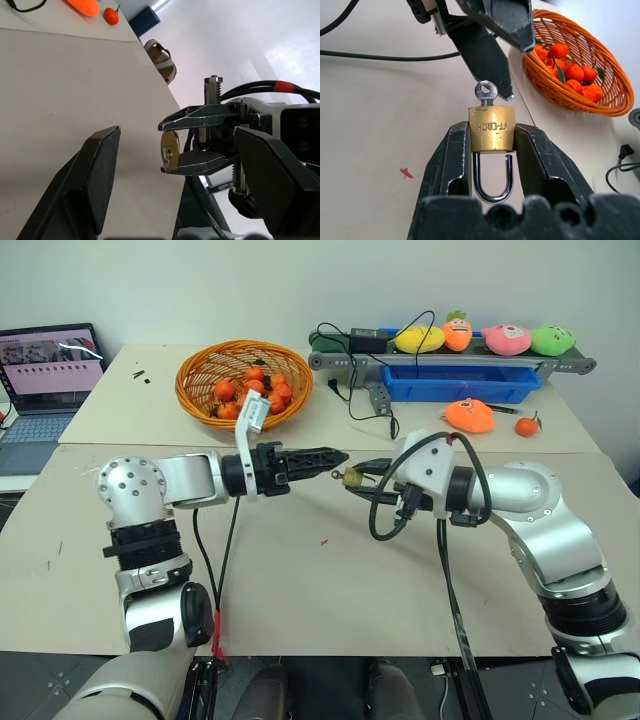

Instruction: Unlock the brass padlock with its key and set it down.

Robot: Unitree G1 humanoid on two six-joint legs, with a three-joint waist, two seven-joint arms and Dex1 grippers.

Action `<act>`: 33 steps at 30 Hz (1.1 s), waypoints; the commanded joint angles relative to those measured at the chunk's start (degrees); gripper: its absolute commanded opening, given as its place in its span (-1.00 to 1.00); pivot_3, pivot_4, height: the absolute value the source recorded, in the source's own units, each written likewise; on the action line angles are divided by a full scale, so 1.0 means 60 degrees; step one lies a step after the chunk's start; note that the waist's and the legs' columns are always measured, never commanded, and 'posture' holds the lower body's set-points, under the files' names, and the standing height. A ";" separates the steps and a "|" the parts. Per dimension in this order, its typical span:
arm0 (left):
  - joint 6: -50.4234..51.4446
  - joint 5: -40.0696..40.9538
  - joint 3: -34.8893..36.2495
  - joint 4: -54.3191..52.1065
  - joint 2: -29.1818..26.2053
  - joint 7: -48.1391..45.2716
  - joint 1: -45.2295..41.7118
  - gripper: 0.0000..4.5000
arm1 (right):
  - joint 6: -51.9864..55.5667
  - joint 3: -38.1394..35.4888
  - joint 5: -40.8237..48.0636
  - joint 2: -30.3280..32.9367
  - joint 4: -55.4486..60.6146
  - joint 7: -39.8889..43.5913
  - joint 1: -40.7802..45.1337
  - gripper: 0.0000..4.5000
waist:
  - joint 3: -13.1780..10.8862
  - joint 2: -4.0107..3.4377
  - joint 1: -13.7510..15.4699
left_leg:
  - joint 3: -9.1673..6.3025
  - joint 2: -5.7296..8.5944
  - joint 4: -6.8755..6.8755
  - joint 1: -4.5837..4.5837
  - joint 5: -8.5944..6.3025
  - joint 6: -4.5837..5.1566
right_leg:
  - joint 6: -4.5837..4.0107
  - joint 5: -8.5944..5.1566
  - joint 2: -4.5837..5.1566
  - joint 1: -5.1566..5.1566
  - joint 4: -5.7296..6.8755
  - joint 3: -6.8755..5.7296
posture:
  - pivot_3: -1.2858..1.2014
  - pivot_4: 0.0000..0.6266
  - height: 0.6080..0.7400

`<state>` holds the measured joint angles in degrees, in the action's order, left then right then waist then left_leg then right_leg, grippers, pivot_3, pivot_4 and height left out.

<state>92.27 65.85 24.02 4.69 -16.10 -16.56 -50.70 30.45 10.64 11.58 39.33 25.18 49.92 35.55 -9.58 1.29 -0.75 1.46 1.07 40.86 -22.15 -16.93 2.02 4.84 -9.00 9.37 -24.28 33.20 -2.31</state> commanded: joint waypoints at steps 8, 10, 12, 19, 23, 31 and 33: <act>0.0032 0.0410 -0.0174 0.0150 0.0268 0.0318 -0.0430 0.48 | -0.0188 -0.0159 -0.0062 0.0035 0.0302 -0.0041 0.0199 -0.60 | 0.0000 0.0000 0.0005 | 0.0000 0.0001 0.0000 -0.0001 0.0000 0.0000 | 0.0000 0.0000 0.0000 0.0000 -0.0001 0.0000 | 0.03 -0.52 1.00; -0.0036 0.0312 -0.0276 0.0182 0.0278 0.0243 -0.0365 0.33 | -0.0222 -0.0154 -0.0073 0.0026 0.0286 -0.0042 0.0188 -0.60 | 0.0000 0.0000 0.0005 | 0.0000 0.0001 0.0000 -0.0001 0.0000 0.0000 | 0.0000 0.0000 0.0001 0.0001 -0.0001 0.0000 | 0.03 -0.52 1.00; -0.0069 0.0242 -0.0390 0.0170 0.0223 0.0135 -0.0273 0.07 | -0.0236 -0.0137 -0.0087 0.0016 0.0286 -0.0049 0.0182 -0.60 | 0.0000 0.0000 0.0004 | 0.0001 0.0001 0.0000 -0.0001 0.0000 0.0000 | 0.0000 0.0000 0.0000 0.0001 -0.0002 0.0000 | 0.03 -0.52 1.00; -0.0061 0.0138 -0.0525 0.0130 0.0033 -0.0153 -0.0106 -0.25 | -0.0208 -0.0135 -0.0103 0.0017 0.0315 -0.0063 0.0175 -0.60 | 0.0000 0.0000 0.0003 | 0.0001 0.0001 0.0000 -0.0001 0.0000 0.0000 | 0.0000 0.0000 0.0001 0.0000 -0.0001 0.0000 | 0.03 -0.52 1.00; -0.0010 0.0086 -0.0555 0.0123 0.0032 -0.0217 -0.0086 -0.25 | -0.0144 -0.0130 -0.0094 0.0001 0.0346 -0.0081 0.0239 -0.60 | 0.0000 0.0000 0.0007 | 0.0000 0.0001 -0.0001 -0.0002 0.0000 0.0000 | 0.0000 0.0000 0.0001 0.0000 -0.0003 0.0000 | 0.03 -0.52 1.00; -0.0134 -0.0146 -0.0608 0.0335 0.0039 -0.0377 -0.0355 -0.25 | -0.0127 -0.0132 -0.0100 -0.0025 0.0341 -0.0107 0.0328 -0.60 | 0.0000 0.0000 0.0004 | 0.0000 0.0001 0.0000 -0.0001 0.0000 0.0000 | 0.0000 0.0000 0.0001 0.0000 -0.0002 0.0000 | 0.03 -0.52 1.00; -0.0174 -0.0192 -0.0633 0.0371 0.0061 -0.0398 -0.0395 -0.25 | -0.0119 -0.0133 -0.0101 -0.0034 0.0345 -0.0118 0.0344 -0.60 | 0.0000 0.0000 0.0004 | 0.0001 0.0001 0.0000 -0.0002 0.0000 0.0000 | 0.0000 0.0000 0.0000 0.0000 -0.0002 0.0000 | 0.03 -0.52 1.00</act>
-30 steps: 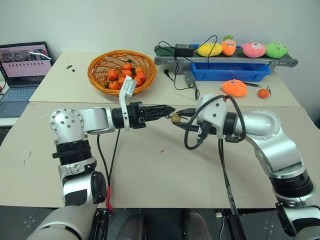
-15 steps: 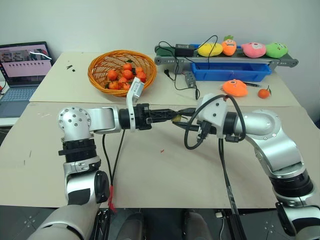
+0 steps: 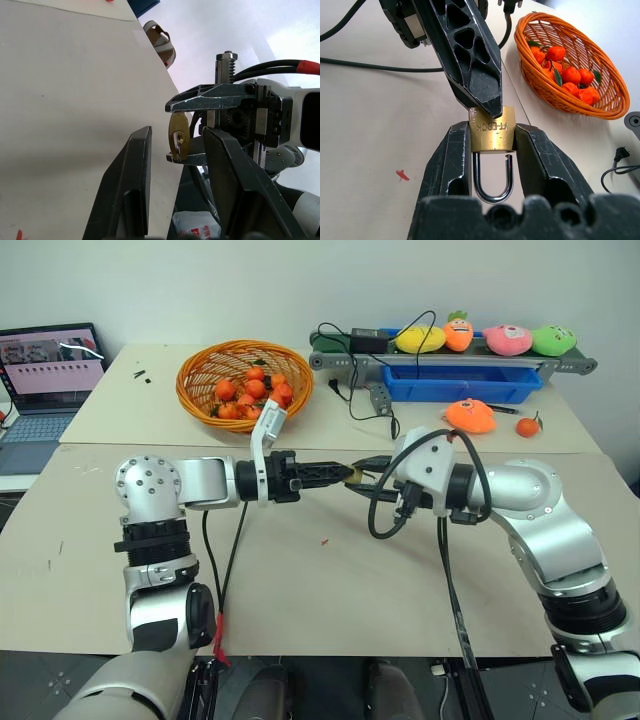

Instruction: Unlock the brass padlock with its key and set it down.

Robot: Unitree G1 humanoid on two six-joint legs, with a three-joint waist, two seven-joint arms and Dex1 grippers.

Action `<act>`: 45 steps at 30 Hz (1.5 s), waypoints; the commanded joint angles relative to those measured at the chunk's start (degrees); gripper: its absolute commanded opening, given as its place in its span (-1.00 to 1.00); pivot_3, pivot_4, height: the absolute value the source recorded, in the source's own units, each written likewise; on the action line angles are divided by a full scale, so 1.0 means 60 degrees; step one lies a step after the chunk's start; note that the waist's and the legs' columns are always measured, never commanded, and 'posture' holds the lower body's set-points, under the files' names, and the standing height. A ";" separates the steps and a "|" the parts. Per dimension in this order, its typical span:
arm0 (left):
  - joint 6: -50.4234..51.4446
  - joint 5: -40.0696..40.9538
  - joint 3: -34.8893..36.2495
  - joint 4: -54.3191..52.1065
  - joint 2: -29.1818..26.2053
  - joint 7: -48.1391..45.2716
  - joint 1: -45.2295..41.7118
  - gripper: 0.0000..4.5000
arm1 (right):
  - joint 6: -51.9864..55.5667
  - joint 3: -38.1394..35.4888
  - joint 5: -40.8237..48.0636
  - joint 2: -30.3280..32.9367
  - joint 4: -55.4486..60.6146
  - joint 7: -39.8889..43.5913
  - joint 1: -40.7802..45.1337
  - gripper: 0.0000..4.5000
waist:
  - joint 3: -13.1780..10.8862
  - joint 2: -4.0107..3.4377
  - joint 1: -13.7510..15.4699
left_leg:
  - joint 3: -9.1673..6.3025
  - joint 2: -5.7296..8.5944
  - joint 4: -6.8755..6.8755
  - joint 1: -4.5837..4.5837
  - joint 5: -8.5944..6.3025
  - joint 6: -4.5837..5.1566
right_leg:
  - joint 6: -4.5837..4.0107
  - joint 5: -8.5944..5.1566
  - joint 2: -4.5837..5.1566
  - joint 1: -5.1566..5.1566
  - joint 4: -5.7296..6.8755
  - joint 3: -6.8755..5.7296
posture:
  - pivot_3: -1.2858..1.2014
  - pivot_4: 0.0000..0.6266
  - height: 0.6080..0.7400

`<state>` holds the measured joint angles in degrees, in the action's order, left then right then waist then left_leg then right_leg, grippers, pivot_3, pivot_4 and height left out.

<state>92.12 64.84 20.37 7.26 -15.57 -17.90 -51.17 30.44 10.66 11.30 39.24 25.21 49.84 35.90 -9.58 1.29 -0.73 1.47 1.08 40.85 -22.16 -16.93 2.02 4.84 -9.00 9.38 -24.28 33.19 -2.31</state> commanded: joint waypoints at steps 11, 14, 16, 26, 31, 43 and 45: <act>-0.0271 -0.0134 -0.0056 -0.0050 0.0117 -0.0252 -0.0535 -0.25 | -0.0167 -0.0080 -0.0082 -0.0017 0.0298 -0.0083 0.0233 -0.60 | 0.0000 0.0000 0.0000 | 0.0000 0.0000 0.0000 -0.0001 0.0000 0.0000 | 0.0000 0.0000 0.0000 -0.0001 0.0000 0.0000 | 0.03 -0.52 1.00; -0.0229 -0.0148 -0.0009 -0.0072 0.0116 -0.0290 -0.0538 -0.36 | -0.0167 -0.0048 -0.0082 -0.0042 0.0285 -0.0082 0.0258 -0.60 | 0.0000 0.0000 0.0000 | -0.0001 0.0000 0.0000 -0.0001 0.0000 0.0000 | 0.0000 0.0000 0.0000 0.0000 -0.0001 0.0000 | 0.03 -0.52 1.00; -0.0215 -0.0148 0.0005 -0.0080 0.0098 -0.0320 -0.0507 -0.61 | -0.0173 -0.0033 -0.0079 -0.0059 0.0263 -0.0076 0.0284 -0.60 | 0.0000 0.0000 -0.0001 | -0.0001 0.0000 0.0000 -0.0001 0.0000 0.0000 | 0.0000 0.0000 0.0000 0.0000 -0.0001 0.0000 | 0.03 -0.52 1.00; -0.0089 -0.0135 -0.0013 -0.0165 0.0086 -0.0468 -0.0440 -1.00 | -0.0200 -0.0035 -0.0083 -0.0060 0.0251 -0.0061 0.0307 -0.60 | 0.0000 0.0000 0.0000 | -0.0001 0.0000 0.0000 -0.0001 0.0000 0.0000 | 0.0000 0.0000 0.0000 -0.0001 -0.0001 0.0000 | 0.03 -0.52 1.00; -0.0124 -0.0203 -0.0109 -0.0167 0.0076 -0.0528 -0.0379 -1.00 | -0.0202 -0.0030 -0.0105 -0.0057 0.0273 -0.0082 0.0288 -0.60 | 0.0000 0.0000 0.0000 | -0.0001 0.0000 0.0000 -0.0001 0.0000 0.0000 | 0.0000 0.0000 0.0000 -0.0001 -0.0001 0.0000 | 0.03 -0.52 1.00; -0.0195 -0.0393 -0.0397 -0.0099 -0.0121 -0.0963 -0.0286 -1.00 | -0.0115 -0.0037 -0.0096 -0.0068 0.0350 -0.0071 0.0335 -0.60 | 0.0000 0.0000 -0.0001 | -0.0001 0.0000 0.0000 -0.0001 0.0000 0.0000 | 0.0000 0.0000 0.0000 -0.0001 -0.0001 -0.0001 | 0.03 -0.52 1.00; -0.0208 -0.0424 -0.0442 -0.0117 -0.0141 -0.1046 -0.0265 -1.00 | -0.0115 -0.0033 -0.0095 -0.0067 0.0348 -0.0070 0.0341 -0.60 | 0.0000 0.0000 -0.0001 | 0.0000 0.0000 -0.0001 -0.0001 0.0000 0.0000 | 0.0000 0.0000 0.0000 -0.0001 -0.0001 0.0000 | 0.03 -0.52 1.00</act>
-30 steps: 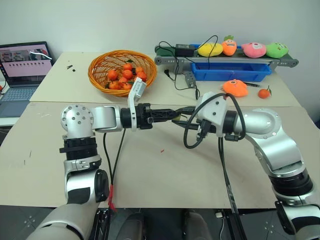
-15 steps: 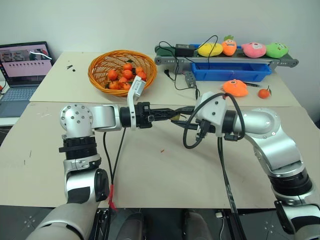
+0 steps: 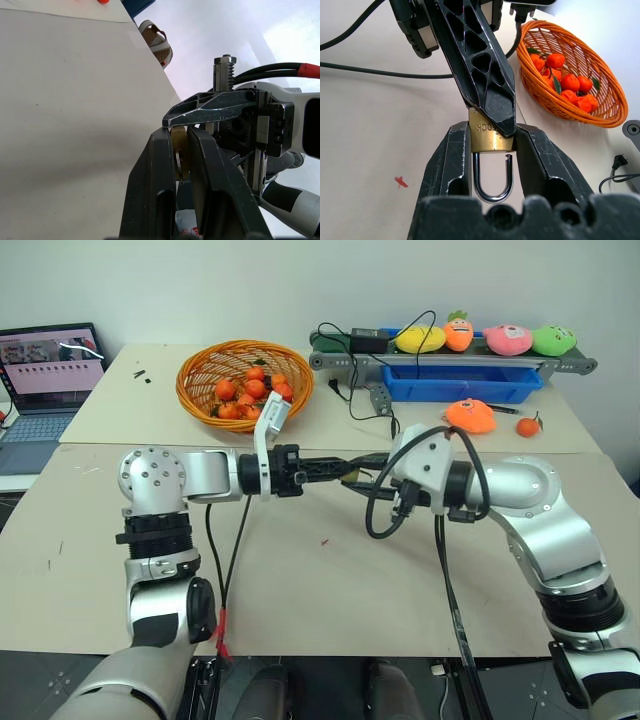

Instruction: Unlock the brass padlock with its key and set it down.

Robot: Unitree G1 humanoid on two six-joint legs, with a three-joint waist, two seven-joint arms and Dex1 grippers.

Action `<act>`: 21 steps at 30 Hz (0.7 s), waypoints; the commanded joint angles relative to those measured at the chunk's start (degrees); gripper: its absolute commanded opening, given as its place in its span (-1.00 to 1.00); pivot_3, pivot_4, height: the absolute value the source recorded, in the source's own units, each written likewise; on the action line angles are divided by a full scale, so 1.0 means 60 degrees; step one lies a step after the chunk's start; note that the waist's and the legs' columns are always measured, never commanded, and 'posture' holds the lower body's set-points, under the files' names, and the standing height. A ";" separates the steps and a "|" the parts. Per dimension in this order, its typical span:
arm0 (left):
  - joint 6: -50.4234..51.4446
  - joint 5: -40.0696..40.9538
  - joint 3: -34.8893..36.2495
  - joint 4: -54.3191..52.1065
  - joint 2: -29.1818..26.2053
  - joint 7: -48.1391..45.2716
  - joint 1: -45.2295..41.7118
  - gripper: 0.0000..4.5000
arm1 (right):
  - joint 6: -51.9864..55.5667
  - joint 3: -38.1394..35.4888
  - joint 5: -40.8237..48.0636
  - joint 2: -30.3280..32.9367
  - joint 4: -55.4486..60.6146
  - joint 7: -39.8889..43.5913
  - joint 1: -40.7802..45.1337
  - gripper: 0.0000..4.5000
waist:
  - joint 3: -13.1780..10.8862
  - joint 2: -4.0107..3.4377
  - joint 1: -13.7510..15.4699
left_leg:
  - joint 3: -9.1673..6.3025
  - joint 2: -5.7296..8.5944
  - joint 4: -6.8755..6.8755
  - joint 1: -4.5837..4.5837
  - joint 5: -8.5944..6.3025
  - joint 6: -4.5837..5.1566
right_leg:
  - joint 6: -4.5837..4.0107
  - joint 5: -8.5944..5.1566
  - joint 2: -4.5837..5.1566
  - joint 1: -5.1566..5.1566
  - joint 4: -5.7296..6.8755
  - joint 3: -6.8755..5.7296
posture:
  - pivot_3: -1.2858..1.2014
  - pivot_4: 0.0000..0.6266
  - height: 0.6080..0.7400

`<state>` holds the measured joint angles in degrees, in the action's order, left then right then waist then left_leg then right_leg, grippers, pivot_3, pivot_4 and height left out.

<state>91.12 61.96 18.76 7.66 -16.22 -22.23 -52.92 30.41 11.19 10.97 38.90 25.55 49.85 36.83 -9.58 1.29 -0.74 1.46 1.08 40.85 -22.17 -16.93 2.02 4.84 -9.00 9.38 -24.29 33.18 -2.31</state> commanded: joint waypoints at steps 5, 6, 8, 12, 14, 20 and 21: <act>-0.0140 0.0006 -0.0359 -0.0310 -0.0133 -0.0639 0.0126 -0.26 | -0.0118 -0.0127 -0.0046 -0.0001 0.0279 -0.0073 0.0193 -0.60 | 0.0000 0.0000 0.0003 | 0.0000 0.0000 0.0000 0.0000 0.0000 0.0000 | 0.0000 0.0000 0.0000 0.0001 0.0000 0.0000 | 0.03 -0.52 1.00; -0.0163 -0.0023 -0.0384 -0.0290 -0.0144 -0.0659 0.0135 -0.08 | -0.0117 -0.0128 -0.0047 -0.0002 0.0279 -0.0073 0.0192 -0.60 | 0.0000 0.0000 0.0001 | 0.0000 0.0000 0.0000 -0.0001 0.0000 0.0000 | 0.0000 0.0000 0.0000 0.0000 0.0000 0.0000 | 0.03 -0.52 1.00; -0.0220 -0.0070 -0.0426 -0.0249 -0.0171 -0.0717 0.0157 0.05 | -0.0111 -0.0133 -0.0046 -0.0001 0.0290 -0.0075 0.0186 -0.60 | 0.0000 0.0000 0.0000 | 0.0000 0.0000 0.0000 -0.0003 0.0000 0.0000 | 0.0000 0.0000 0.0000 -0.0002 0.0000 0.0000 | 0.03 -0.52 1.00; -0.0262 -0.0146 -0.0446 -0.0173 -0.0204 -0.0855 0.0164 0.05 | -0.0091 -0.0140 -0.0047 0.0001 0.0304 -0.0087 0.0174 -0.60 | 0.0000 0.0000 0.0000 | 0.0001 0.0000 0.0000 -0.0001 0.0000 0.0000 | 0.0000 0.0000 0.0000 -0.0001 0.0000 0.0000 | 0.03 -0.52 1.00; -0.0266 -0.0148 -0.0439 -0.0145 -0.0223 -0.0909 0.0146 0.05 | -0.0080 -0.0138 -0.0052 0.0004 0.0317 -0.0095 0.0168 -0.60 | 0.0000 0.0000 0.0001 | 0.0001 0.0000 0.0000 -0.0002 0.0000 0.0000 | 0.0000 0.0000 0.0000 -0.0002 0.0000 0.0000 | 0.03 -0.52 1.00; -0.0285 -0.0161 -0.0353 -0.0062 -0.0117 -0.0849 0.0040 -0.17 | -0.0072 -0.0165 -0.0056 0.0018 0.0330 -0.0113 0.0148 -0.60 | 0.0000 0.0000 0.0001 | 0.0000 0.0000 0.0000 -0.0002 0.0000 0.0000 | 0.0000 0.0000 0.0000 -0.0001 0.0000 0.0000 | 0.03 -0.52 1.00; -0.0288 -0.0159 -0.0328 -0.0056 -0.0079 -0.0810 0.0026 -0.24 | -0.0075 -0.0166 -0.0060 0.0021 0.0327 -0.0115 0.0146 -0.60 | 0.0000 0.0000 0.0001 | 0.0000 0.0000 0.0000 -0.0002 0.0000 0.0000 | 0.0000 0.0000 0.0000 -0.0001 0.0000 0.0000 | 0.03 -0.52 1.00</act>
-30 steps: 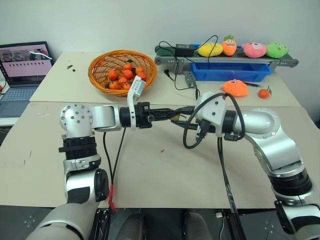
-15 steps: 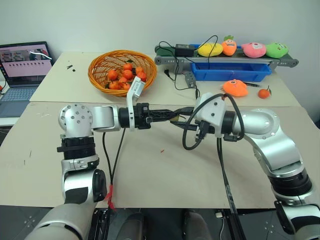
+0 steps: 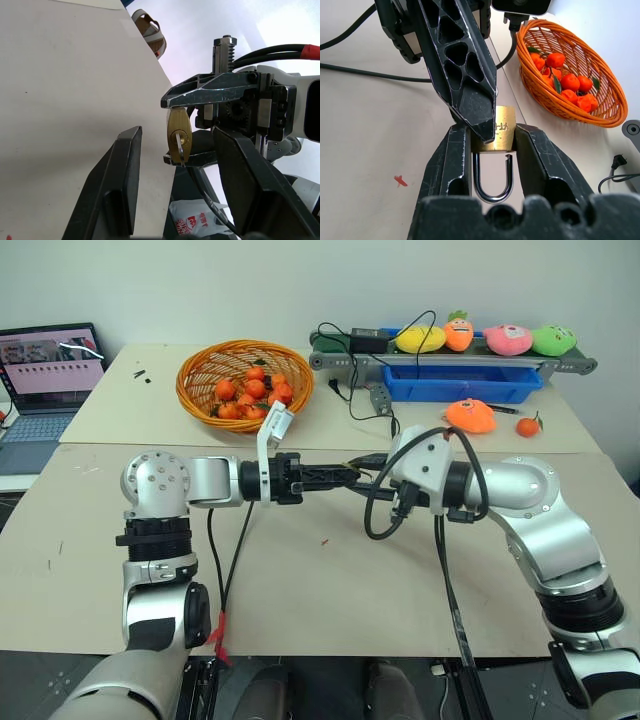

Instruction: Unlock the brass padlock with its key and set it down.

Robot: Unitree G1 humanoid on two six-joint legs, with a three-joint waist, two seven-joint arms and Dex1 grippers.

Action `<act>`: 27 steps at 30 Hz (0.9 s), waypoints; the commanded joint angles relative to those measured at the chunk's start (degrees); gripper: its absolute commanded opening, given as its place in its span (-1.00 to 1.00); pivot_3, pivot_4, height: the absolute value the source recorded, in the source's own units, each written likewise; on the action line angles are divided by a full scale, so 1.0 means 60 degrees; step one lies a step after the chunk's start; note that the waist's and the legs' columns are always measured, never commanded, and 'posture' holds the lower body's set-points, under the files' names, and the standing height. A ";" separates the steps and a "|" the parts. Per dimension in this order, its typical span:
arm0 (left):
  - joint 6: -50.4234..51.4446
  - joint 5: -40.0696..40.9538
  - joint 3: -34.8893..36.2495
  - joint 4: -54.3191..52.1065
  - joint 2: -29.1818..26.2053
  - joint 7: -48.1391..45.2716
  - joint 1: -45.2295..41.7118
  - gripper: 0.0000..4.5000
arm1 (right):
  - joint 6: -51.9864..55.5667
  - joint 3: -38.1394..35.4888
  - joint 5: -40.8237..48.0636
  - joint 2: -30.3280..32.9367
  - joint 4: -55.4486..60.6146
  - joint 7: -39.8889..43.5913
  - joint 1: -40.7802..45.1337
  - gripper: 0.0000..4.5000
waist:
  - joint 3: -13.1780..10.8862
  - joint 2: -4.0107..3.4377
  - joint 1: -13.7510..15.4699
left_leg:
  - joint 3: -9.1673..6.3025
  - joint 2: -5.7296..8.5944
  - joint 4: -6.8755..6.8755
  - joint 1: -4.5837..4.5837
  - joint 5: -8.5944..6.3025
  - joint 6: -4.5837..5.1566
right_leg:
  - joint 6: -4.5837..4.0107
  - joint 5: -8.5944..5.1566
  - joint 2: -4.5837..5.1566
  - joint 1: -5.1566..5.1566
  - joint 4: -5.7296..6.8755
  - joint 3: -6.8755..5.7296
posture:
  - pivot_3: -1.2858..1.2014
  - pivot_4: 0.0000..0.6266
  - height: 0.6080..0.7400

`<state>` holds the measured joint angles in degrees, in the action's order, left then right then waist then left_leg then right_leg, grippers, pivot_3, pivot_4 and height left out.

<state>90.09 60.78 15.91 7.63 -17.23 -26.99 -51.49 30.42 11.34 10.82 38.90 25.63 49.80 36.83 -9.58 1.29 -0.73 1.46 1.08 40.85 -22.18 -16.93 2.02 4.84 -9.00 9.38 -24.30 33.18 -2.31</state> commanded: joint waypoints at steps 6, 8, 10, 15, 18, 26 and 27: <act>0.0052 0.0146 0.0289 -0.0171 0.0321 0.0171 -0.0243 -0.99 | -0.0083 -0.0223 -0.0033 0.0054 0.0334 -0.0102 0.0108 -0.60 | 0.0000 0.0000 -0.0001 | 0.0000 0.0000 0.0000 0.0000 0.0000 0.0000 | 0.0000 0.0000 0.0000 0.0000 0.0000 0.0000 | 0.03 -0.52 1.00; 0.0101 0.0188 0.0361 -0.0177 0.0392 0.0230 -0.0268 -0.99 | -0.0086 -0.0222 -0.0032 0.0062 0.0339 -0.0102 0.0102 -0.60 | 0.0000 0.0000 0.0001 | 0.0000 0.0000 0.0000 0.0000 0.0000 0.0000 | 0.0000 0.0000 0.0000 0.0001 0.0000 0.0000 | 0.03 -0.52 1.00; 0.0129 0.0180 0.0380 -0.0192 0.0411 0.0268 -0.0281 -0.99 | -0.0091 -0.0216 -0.0034 0.0065 0.0337 -0.0101 0.0103 -0.60 | 0.0000 0.0000 -0.0001 | 0.0000 0.0000 0.0000 0.0000 0.0000 0.0000 | 0.0000 0.0000 0.0000 0.0001 0.0000 0.0000 | 0.03 -0.52 1.00; 0.0207 0.0178 0.0467 -0.0214 0.0447 0.0321 -0.0261 -0.99 | -0.0103 -0.0187 -0.0043 0.0072 0.0323 -0.0075 0.0120 -0.60 | 0.0000 0.0000 -0.0001 | 0.0000 0.0000 0.0000 0.0000 0.0000 0.0000 | 0.0000 0.0000 0.0001 0.0000 0.0000 0.0000 | 0.03 -0.52 1.00; 0.0215 0.0156 0.0497 -0.0221 0.0471 0.0351 -0.0265 -0.99 | -0.0109 -0.0183 -0.0033 0.0069 0.0303 -0.0056 0.0141 -0.60 | 0.0000 0.0000 0.0000 | 0.0000 0.0000 0.0000 0.0001 0.0000 0.0000 | 0.0000 0.0000 0.0000 0.0000 0.0000 0.0000 | 0.03 -0.52 1.00; 0.0153 0.0082 0.0487 -0.0197 0.0462 0.0362 -0.0233 -0.99 | 0.0036 -0.0174 0.0141 0.0030 0.0301 -0.0001 0.0195 0.22 | 0.0000 0.0000 0.0000 | 0.0000 0.0000 0.0000 0.0001 0.0000 0.0000 | 0.0000 0.0000 0.0000 0.0001 0.0000 0.0000 | 0.03 -0.52 1.00; 0.0153 0.0073 0.0491 -0.0196 0.0452 0.0356 -0.0224 -0.99 | 0.0029 -0.0161 0.0112 0.0050 0.0308 -0.0002 0.0194 0.34 | 0.0000 0.0000 -0.0001 | 0.0000 0.0000 0.0000 0.0000 0.0000 0.0000 | 0.0000 0.0000 0.0000 0.0001 0.0000 0.0000 | 0.03 -0.52 1.00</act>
<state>91.37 60.71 18.54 7.52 -14.41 -24.35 -51.51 30.55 11.19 11.44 38.93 25.50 49.98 36.89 -9.58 1.29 -0.74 1.46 1.08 40.85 -22.18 -16.94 2.02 4.84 -9.00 9.38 -24.30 33.18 -2.31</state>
